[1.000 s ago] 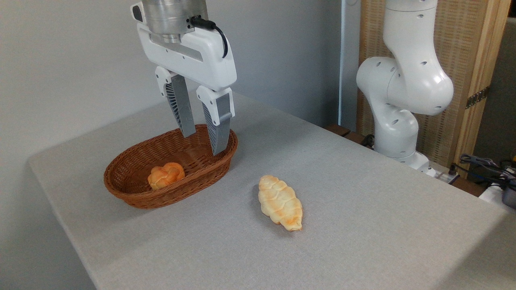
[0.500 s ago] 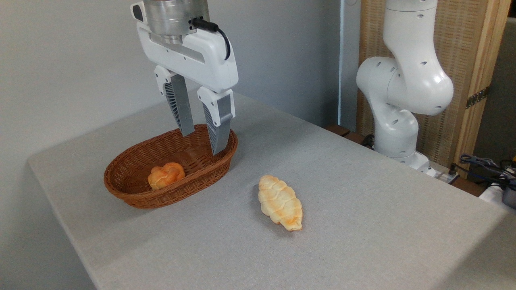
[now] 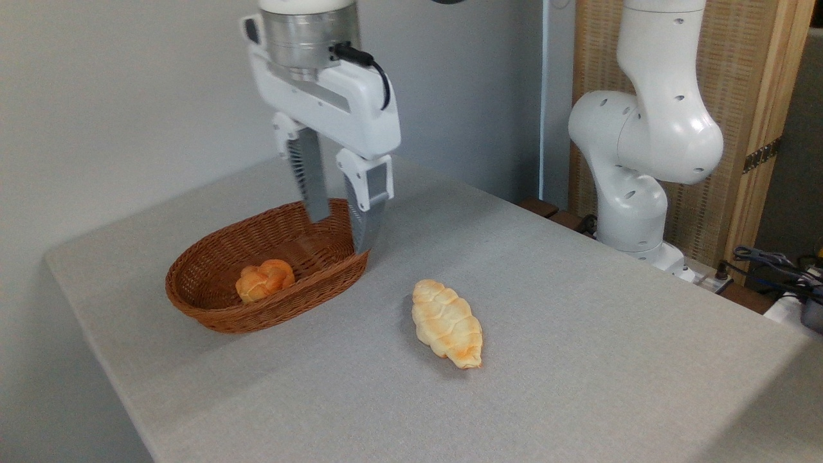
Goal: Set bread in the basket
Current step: 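Move the open gripper from above the basket toward the braided roll, then lower the gripper over the braided roll and close on its end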
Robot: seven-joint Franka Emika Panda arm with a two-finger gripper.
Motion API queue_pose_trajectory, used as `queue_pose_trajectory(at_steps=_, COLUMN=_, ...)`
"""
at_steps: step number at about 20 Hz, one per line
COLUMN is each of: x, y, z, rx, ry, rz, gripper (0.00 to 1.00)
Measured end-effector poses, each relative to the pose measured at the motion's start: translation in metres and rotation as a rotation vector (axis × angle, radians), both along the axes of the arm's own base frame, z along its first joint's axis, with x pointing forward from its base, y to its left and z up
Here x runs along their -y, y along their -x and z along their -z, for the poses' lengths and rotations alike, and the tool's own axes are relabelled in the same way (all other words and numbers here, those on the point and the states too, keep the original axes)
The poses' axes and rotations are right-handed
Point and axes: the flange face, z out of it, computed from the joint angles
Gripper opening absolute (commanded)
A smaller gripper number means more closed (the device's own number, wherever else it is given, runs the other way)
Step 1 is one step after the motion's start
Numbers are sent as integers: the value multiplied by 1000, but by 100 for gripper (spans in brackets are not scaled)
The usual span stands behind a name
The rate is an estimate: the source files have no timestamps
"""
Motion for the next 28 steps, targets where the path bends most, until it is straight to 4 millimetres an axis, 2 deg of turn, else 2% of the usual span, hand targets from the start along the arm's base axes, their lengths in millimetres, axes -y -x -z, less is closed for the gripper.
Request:
queue_pose_trajectory(at_steps=1, x=0, y=6, z=2, rx=0, ry=-1, rz=40, gripper=100)
queue_pose_trajectory(at_steps=4, x=-1, y=27, z=15, rx=-4, ry=-7, rz=303, gripper=100)
queue_pose_trajectory(at_steps=6, x=-1, y=36, z=33, rx=-19, ry=-4, rz=539, gripper=100)
queue_pose_trajectory(at_steps=8, x=-1, y=40, z=53, rx=-31, ry=7, rz=770, gripper=100)
queue_pose_trajectory(at_steps=14, x=-11, y=47, z=92, rx=-100, ry=-65, rz=1162, gripper=100)
queue_pose_trajectory(at_steps=21, x=-9, y=49, z=135, rx=-87, ry=-104, rz=1306, gripper=100)
queue_pose_trajectory(at_steps=25, x=1, y=57, z=161, rx=-113, ry=-116, rz=1347, gripper=100)
queue_pose_trajectory(at_steps=28, x=9, y=61, z=169, rx=-136, ry=-132, rz=1379, gripper=100)
